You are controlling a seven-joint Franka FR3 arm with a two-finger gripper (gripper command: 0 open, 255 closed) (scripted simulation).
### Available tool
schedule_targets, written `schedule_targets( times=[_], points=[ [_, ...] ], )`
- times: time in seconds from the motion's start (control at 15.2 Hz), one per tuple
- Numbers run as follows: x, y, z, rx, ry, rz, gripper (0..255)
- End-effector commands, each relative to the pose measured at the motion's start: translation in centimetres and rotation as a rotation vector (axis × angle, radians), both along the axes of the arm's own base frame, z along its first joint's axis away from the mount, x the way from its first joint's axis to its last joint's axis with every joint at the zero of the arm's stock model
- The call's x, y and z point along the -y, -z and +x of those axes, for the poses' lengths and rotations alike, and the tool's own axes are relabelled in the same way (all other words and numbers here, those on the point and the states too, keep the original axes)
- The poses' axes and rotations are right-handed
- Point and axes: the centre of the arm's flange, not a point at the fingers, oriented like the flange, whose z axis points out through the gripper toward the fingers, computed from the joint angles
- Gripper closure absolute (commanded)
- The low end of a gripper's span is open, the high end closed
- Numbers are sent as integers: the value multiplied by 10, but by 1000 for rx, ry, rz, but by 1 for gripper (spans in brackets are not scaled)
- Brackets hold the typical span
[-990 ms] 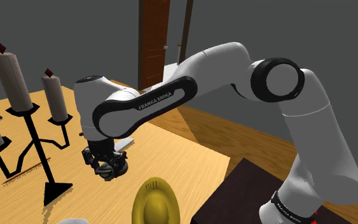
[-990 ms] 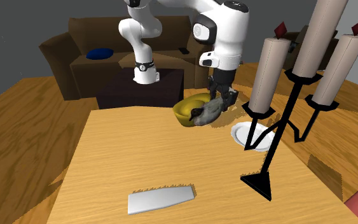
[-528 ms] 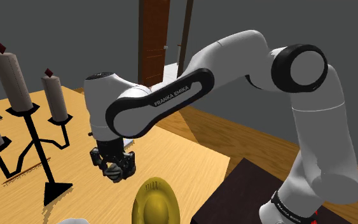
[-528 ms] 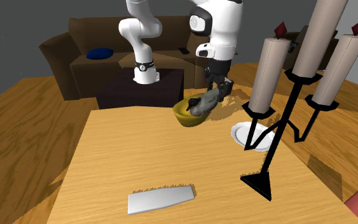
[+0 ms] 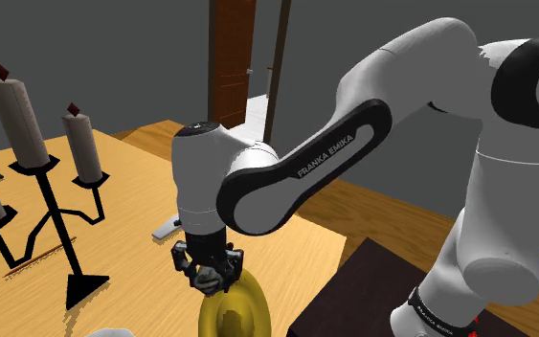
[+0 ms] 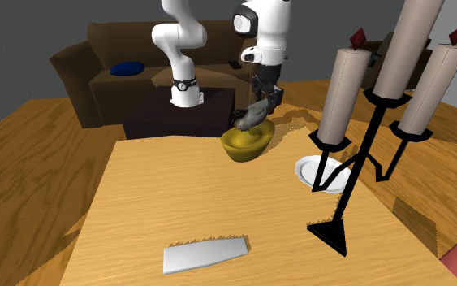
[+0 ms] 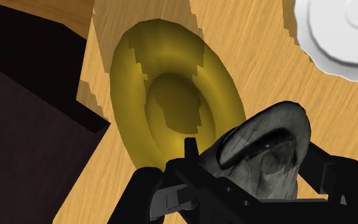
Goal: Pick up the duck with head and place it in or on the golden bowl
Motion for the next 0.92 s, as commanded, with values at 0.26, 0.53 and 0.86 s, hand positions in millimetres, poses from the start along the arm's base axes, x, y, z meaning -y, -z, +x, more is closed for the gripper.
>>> schedule_targets(
  times=[0.26, 0.53, 0.86],
  points=[
    [19, 7, -63, 1, 1, 0, 255],
    [19, 28, -63, 1, 1, 0, 255],
    [19, 54, -63, 1, 1, 0, 255]
  ],
)
